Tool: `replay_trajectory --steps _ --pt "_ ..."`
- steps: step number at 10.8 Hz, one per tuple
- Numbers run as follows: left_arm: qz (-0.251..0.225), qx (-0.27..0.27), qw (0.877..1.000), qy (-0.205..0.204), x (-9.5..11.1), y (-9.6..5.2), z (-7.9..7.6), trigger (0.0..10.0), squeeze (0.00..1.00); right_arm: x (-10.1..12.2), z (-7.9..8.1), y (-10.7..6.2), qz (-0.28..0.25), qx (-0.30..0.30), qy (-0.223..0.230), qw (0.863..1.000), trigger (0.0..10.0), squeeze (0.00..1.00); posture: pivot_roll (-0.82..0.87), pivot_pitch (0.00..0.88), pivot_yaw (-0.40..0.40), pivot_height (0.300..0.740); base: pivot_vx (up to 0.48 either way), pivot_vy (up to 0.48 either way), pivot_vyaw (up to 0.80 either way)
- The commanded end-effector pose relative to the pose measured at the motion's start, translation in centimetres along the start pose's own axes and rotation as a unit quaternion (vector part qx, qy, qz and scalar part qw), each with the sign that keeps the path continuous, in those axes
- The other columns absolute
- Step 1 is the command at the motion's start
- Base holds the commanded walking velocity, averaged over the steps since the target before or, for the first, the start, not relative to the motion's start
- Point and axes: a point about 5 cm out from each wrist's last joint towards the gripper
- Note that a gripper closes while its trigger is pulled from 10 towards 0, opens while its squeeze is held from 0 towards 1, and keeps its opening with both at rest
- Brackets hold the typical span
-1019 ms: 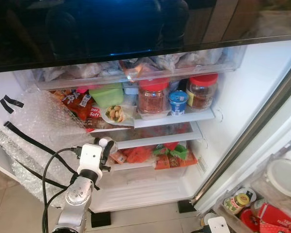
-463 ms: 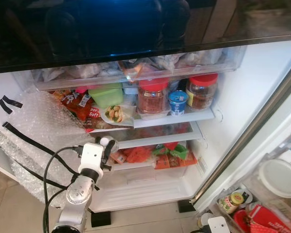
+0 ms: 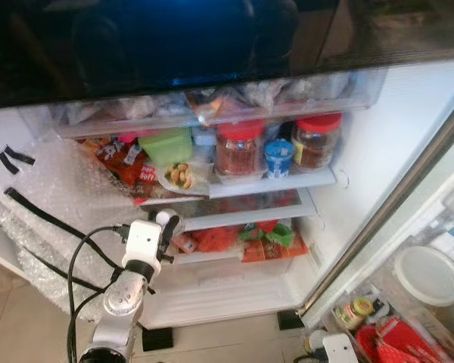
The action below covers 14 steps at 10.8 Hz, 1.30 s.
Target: Restocking fridge
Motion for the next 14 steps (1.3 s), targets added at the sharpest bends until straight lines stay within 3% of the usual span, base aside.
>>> replay_trajectory --steps 1,5,8,14 --pt "-0.01 0.007 1.0 0.008 0.2 0.2 0.3 10.0 0.0 -0.7 0.5 -0.2 0.01 0.011 0.002 1.0 10.0 0.0 -0.1 0.08 0.022 0.7 0.0 0.0 0.0" --pt "-0.021 0.01 1.0 0.014 0.5 0.6 0.5 10.0 0.0 -0.8 0.7 -0.2 0.013 0.014 0.015 1.0 10.0 0.0 -0.11 0.081 0.022 0.7 0.0 0.0 0.0" --pt "-0.025 0.012 1.0 0.013 0.6 0.7 0.5 10.0 0.0 -0.5 0.9 -0.2 0.005 0.025 0.012 1.0 10.0 0.0 -0.1 0.079 0.021 0.655 0.0 0.0 0.0" --pt "-0.045 0.005 0.999 0.024 1.2 1.7 0.4 10.0 0.0 -0.3 1.1 -0.1 -0.003 0.035 0.015 0.999 10.0 0.0 -0.11 0.081 0.012 0.655 0.0 0.0 0.0"
Point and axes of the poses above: a point about 5 cm out from each wrist's last joint towards the gripper, its own y axis pointing out of the wrist towards the gripper, its own x axis along the axis of the wrist's last joint, z = x × y, and after that the axes turned 10 degrees about y, right-handed
